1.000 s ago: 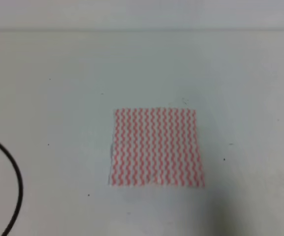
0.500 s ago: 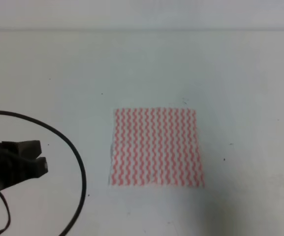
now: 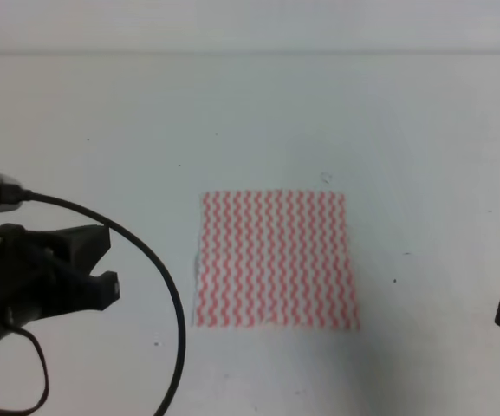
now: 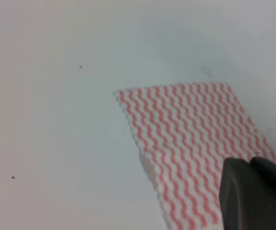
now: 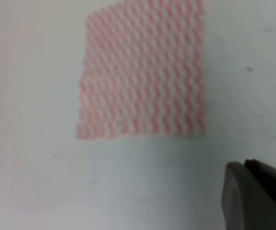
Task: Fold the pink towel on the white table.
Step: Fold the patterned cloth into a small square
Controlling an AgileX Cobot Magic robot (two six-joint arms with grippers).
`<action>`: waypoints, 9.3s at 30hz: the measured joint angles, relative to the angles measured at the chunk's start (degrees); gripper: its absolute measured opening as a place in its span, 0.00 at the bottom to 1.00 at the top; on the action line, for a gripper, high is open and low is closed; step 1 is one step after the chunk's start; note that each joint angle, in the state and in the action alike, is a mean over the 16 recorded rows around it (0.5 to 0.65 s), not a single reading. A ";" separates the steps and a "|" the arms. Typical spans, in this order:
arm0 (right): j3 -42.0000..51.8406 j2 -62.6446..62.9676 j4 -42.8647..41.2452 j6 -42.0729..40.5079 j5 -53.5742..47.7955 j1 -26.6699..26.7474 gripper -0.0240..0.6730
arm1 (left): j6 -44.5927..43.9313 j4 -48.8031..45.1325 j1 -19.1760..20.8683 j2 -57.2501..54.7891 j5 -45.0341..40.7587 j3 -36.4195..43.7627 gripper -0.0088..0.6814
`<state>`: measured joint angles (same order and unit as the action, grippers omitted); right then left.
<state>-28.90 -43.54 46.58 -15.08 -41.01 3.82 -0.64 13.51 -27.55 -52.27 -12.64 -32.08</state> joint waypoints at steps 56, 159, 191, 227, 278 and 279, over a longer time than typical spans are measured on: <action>-10.08 -22.84 3.78 -5.87 20.07 26.64 0.09 | 10.72 -11.54 4.16 0.03 -1.04 6.14 0.01; -15.30 -52.51 3.15 2.98 24.72 26.59 0.01 | 4.37 -6.33 1.33 0.24 0.84 6.25 0.01; -19.29 -49.42 3.06 2.97 30.95 26.61 0.01 | -19.22 -7.71 -9.87 -14.82 15.55 6.19 0.07; -23.26 -54.25 2.49 2.97 34.82 26.56 0.01 | -22.14 -22.75 -14.52 -32.87 28.47 6.16 0.62; -23.25 -54.56 2.17 2.97 34.65 26.62 0.01 | -34.33 -16.28 -11.64 -44.03 37.70 6.06 0.58; -23.25 -54.56 2.15 2.97 34.65 26.62 0.01 | -34.88 -15.55 -11.63 -44.17 37.90 6.04 0.57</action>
<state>-52.15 -98.10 48.73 -12.11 -6.36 30.44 -35.52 -2.04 -39.18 -96.44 25.26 -26.04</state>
